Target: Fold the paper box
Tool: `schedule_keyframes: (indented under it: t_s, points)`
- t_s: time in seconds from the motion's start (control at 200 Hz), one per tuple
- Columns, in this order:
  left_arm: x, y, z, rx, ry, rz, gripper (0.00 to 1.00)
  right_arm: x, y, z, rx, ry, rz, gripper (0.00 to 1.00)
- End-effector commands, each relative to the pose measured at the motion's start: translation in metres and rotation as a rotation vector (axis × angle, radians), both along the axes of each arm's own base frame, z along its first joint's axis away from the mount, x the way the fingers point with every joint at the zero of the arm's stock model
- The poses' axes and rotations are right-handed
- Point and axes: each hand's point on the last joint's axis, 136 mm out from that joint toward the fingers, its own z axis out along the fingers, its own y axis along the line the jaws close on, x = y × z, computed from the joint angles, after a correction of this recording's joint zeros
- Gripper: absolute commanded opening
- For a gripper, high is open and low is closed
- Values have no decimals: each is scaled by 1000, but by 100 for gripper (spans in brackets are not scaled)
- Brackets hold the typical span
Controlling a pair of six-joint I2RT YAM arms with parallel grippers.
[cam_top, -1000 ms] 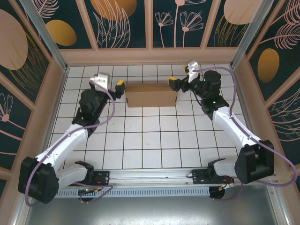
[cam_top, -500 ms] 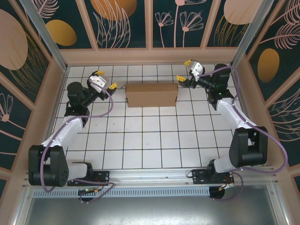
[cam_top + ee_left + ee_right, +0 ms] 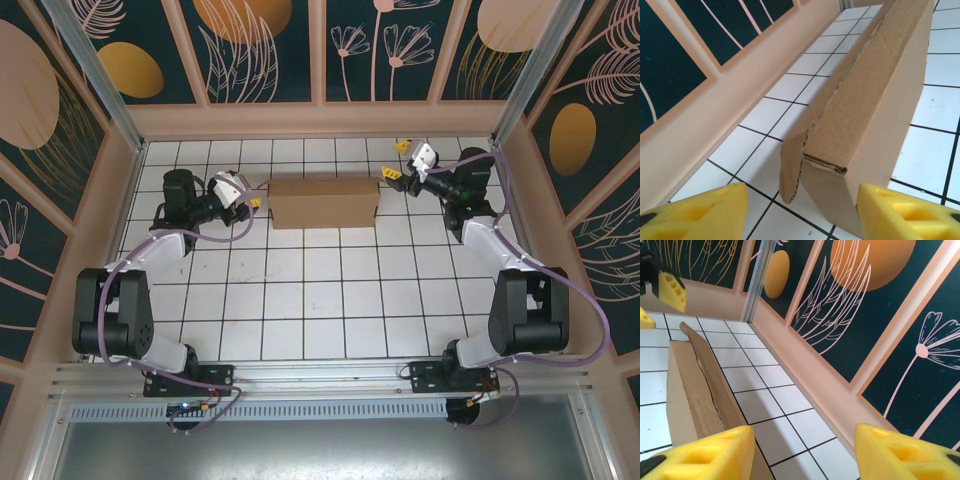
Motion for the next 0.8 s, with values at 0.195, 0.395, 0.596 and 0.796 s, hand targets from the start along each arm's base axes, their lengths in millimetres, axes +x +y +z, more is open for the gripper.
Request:
schedule_keyframes:
  t_s: [0.195,0.395,0.596,0.796]
  points:
    - [9,-13,-3,16,-30,-65,48,0,-4,-5,13,13,-42,51]
    - [15,-20,0,15,-55,-57,42,-2,-3,-16,-13,42,-63,50]
    - [22,-22,0,31,-73,-27,36,-4,-4,-17,-10,59,-80,48]
    - [31,-15,5,46,-77,31,30,-4,-4,-20,22,101,-106,47]
